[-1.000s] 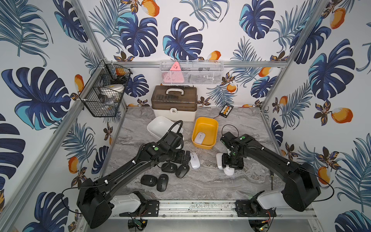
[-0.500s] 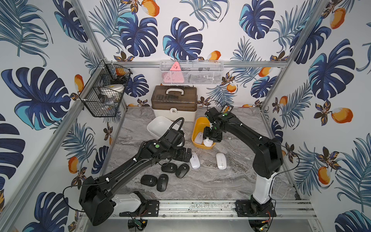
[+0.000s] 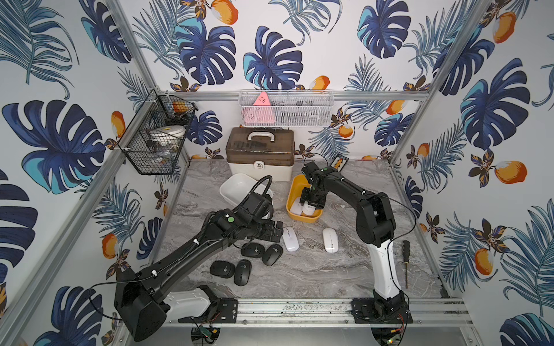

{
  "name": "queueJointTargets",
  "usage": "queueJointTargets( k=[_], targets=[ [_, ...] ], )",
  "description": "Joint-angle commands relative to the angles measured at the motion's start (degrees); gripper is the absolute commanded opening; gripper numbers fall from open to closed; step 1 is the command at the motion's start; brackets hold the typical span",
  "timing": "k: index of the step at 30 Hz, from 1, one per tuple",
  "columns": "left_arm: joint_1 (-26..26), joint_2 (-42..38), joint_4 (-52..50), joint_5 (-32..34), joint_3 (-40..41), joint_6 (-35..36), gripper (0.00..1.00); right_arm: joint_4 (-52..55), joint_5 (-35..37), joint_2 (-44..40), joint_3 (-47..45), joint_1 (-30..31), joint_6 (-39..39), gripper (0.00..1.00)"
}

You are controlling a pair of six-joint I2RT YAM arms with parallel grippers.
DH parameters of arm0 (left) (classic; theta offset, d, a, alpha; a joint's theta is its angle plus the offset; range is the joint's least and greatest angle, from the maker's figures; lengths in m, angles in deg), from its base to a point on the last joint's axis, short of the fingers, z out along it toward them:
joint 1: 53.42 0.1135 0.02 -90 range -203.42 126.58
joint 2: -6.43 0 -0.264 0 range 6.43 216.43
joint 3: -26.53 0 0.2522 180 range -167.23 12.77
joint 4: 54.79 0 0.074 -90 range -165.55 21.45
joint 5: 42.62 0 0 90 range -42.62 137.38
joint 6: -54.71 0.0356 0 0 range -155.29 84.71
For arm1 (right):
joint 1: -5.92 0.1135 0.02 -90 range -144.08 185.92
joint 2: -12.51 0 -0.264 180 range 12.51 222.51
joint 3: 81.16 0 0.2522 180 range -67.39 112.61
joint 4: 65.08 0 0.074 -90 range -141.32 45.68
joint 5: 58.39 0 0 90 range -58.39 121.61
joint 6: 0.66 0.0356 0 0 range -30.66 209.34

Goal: Place the mice by color into the storage box
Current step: Adjust the storage box at the center of the board.

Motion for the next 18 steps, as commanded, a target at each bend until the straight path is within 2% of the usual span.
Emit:
queueJointTargets(
  k=[1,7,12,18],
  targets=[
    [0.11,0.06,-0.33,0.67,0.13,-0.66,0.99,1.39,2.15,-2.32,-3.67,-0.74,-1.89,0.52],
    [0.08,1.24,0.80,-0.38,0.06,-1.16,0.99,1.17,4.17,-7.12,-10.85,-2.07,-4.24,0.53],
    [0.12,2.19,1.59,-1.15,0.01,-1.41,0.99,1.69,5.25,-8.22,-12.54,-2.95,-6.05,0.55],
    [0.04,2.99,2.17,-1.68,0.14,-1.87,0.99,1.57,3.71,-6.30,-11.51,-3.77,-6.56,0.69]
  ],
)
